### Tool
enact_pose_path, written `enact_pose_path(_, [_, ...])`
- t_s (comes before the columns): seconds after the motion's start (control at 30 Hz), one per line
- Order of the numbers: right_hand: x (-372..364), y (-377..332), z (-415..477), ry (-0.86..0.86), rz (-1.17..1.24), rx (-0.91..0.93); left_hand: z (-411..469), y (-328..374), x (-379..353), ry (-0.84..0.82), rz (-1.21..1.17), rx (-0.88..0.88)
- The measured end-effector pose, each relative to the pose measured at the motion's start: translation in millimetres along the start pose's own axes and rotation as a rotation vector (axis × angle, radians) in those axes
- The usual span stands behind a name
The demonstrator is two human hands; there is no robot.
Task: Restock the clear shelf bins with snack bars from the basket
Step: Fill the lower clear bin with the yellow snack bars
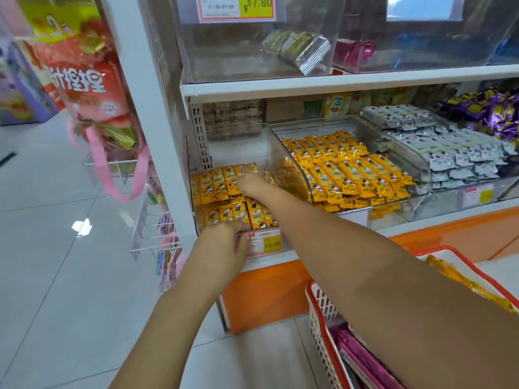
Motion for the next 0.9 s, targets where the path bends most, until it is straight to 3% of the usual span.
enact_pose_path(0.1, [14,-3,-14,0.025,0.001,0.087,-2,1,0,0.018,-0.004,-0.021])
enact_pose_path(0.27, [69,4,-95,0.2,0.263,0.41,-16,16,0,0.112,-0.14,-0.127])
enact_pose_path(0.4, [111,53,-184,0.377,0.18,0.529,-31,45,-21,0.088,-0.227,-0.249])
enact_pose_path(0.57, [98,185,-229,0.178,0.007,0.23,-60,75,-99,-0.29,-0.016,-0.336])
enact_pose_path(0.73, [38,338,-276,-0.031,-0.398,-0.203,-94,85,-183,-0.677,0.227,-0.388])
enact_pose_path(0.9, [-12,391,-319,-0.277,-0.467,-0.387,-112,73,-229,-0.862,0.312,-0.293])
Point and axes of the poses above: each hand's wrist, its own z-axis towards the middle knuckle, its own x-axis out of the back of the hand, y = z × x, the point moved 4 cm from there along z, towards the middle knuckle, and after that the axes turned 7 degrees about x, right-handed, at the moved point
